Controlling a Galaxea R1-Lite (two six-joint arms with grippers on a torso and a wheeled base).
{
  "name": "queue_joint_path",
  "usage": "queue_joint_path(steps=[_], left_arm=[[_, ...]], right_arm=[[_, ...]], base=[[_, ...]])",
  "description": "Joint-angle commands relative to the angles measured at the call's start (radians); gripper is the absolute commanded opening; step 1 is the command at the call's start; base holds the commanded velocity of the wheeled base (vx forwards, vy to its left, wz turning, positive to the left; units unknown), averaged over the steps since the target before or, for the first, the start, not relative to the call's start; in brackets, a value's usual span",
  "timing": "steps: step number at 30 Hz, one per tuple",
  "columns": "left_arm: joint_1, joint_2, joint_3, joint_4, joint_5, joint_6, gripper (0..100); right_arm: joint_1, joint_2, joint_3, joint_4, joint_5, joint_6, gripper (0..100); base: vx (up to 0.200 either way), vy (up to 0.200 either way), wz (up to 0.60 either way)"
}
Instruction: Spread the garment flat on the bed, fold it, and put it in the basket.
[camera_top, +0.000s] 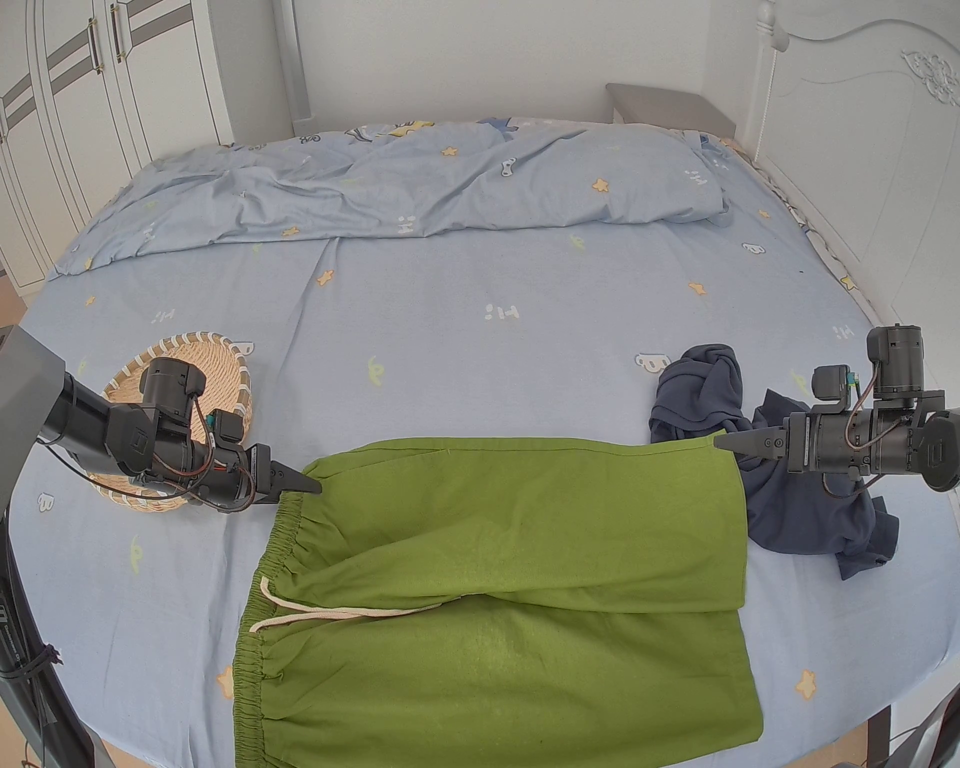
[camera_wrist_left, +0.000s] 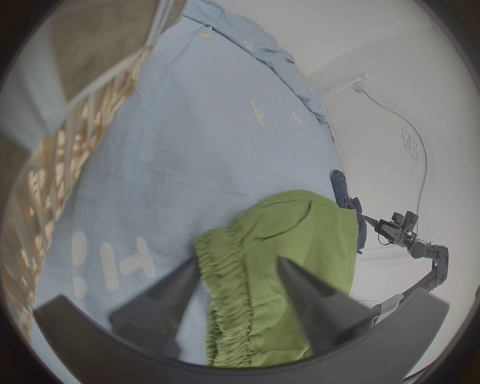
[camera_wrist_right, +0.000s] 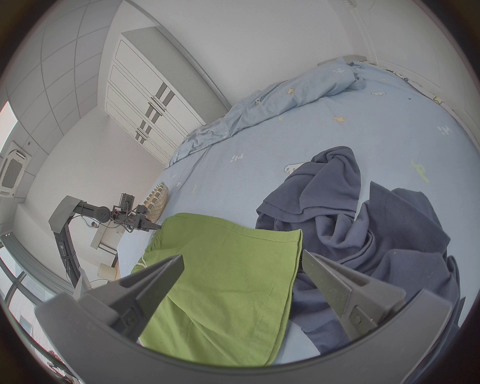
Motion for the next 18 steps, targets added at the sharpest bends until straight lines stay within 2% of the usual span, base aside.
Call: queue_joint_path(steps=[1, 10, 12, 15, 18], left_arm=[[0.003, 0.004, -0.003, -0.005, -0.001, 0.000, 0], [0.029, -0.006, 0.007, -0.024, -0.001, -0.001, 0], [0.038, -0.013, 0.016, -0.025, -0.001, -0.001, 0], [0.035, -0.019, 0.019, -0.028, -0.001, 0.000, 0], [0.030, -0.018, 0.020, -0.028, -0.001, 0.000, 0]], right_arm=[[0.000, -0.001, -0.002, -0.001, 0.000, 0.000, 100], [-0.011, 0.013, -0.014, 0.004, -0.001, 0.000, 100], [-0.017, 0.074, -0.032, 0.006, -0.008, 0.001, 100], [-0.024, 0.122, -0.054, 0.001, -0.052, 0.000, 100], [-0.020, 0.162, -0.061, -0.002, -0.058, -0.002, 100]], base=[[0.000, 0.000, 0.00], [0.000, 0.000, 0.00], [0.000, 0.000, 0.00], [0.000, 0.000, 0.00], [0.000, 0.000, 0.00]])
